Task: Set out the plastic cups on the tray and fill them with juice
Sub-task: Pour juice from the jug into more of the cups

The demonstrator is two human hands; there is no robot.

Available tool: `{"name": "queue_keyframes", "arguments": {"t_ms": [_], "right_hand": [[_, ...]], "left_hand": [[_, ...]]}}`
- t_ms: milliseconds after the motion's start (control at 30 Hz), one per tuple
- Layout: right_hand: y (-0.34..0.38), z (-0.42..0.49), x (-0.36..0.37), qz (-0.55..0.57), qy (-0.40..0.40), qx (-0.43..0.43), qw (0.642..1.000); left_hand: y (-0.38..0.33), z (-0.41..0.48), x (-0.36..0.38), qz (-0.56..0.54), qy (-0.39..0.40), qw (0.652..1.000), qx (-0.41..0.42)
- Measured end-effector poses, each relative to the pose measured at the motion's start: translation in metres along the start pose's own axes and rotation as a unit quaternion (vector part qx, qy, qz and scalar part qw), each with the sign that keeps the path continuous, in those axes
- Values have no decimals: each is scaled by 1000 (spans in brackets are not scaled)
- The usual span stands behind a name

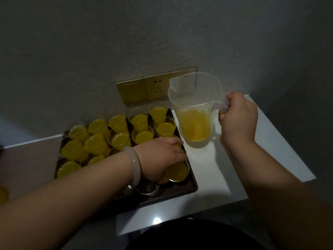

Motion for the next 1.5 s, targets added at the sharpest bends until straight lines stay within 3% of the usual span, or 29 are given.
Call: {"name": "queue_keyframes", "arguments": {"t_ms": [400, 533, 700, 933, 1133, 1233, 1500], "right_hand": [[4, -5, -2, -6, 0, -3, 1000], [3, -5, -2, -20, -4, -29, 999], [3, -10, 0, -78, 18, -70, 994], [9, -16, 3, -85, 1, -80, 993], [11, -20, 5, -10, -7, -24, 1000], [11, -21, 6, -53, -14, -43, 998], [8, -26, 7, -2, -29, -31, 999]], "left_hand": [[1, -5, -3, -21, -5, 1000, -10], [10, -28, -10, -69, -66, 993, -67], [15, -58, -3, -47, -90, 985, -138], [5, -73, 11, -29, -21, 992, -118], [4, -78, 22, -30, -11, 996, -87], [6, -76, 26, -29, -10, 996, -83], [5, -73, 30, -46, -25, 997, -64]]}}
Point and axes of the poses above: each hand's wrist, its own z-axis towards the middle knuckle, its own x-axis out of the palm, y = z × x, the point moved 2 cm from there along z, towards the middle knuckle, and after that the axes turned 3 degrees about -z, right-handed, at the moved point
